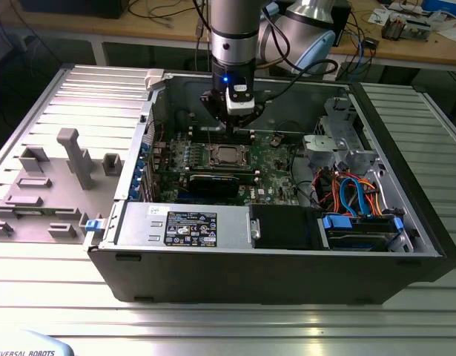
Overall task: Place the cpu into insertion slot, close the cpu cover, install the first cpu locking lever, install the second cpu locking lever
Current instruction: 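Install the first cpu locking lever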
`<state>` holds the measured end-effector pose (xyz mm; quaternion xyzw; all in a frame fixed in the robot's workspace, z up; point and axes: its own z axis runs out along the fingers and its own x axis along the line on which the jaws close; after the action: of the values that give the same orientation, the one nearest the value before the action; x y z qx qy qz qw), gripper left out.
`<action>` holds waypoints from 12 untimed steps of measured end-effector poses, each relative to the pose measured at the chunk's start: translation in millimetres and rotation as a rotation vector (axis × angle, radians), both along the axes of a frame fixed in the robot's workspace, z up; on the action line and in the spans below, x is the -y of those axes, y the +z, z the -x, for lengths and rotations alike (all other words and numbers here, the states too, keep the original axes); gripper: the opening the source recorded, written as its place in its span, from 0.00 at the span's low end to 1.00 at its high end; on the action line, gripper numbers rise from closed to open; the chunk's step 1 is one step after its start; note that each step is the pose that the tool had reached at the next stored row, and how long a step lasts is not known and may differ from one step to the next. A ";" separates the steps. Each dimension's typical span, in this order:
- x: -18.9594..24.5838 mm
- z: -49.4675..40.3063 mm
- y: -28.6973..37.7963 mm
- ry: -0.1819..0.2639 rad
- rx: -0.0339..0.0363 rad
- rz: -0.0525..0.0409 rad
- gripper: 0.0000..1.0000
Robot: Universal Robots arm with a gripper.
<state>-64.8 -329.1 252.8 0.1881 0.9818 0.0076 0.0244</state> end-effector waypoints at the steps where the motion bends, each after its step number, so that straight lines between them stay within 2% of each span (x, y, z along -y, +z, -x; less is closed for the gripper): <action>1: 0.0 0.0 0.0 0.019 0.0000 0.0000 0.11; 4: 0.0 0.0 0.0 0.075 0.0000 0.0000 0.11; 5: 0.0 0.0 0.0 0.129 0.0000 0.0000 0.11; 6: 0.0 0.0 0.0 0.162 0.0000 0.0000 0.11; 12: 0.0 0.0 0.0 0.176 0.0000 0.0000 0.11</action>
<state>-64.8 -329.1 252.8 0.1013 0.9945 0.0098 0.0236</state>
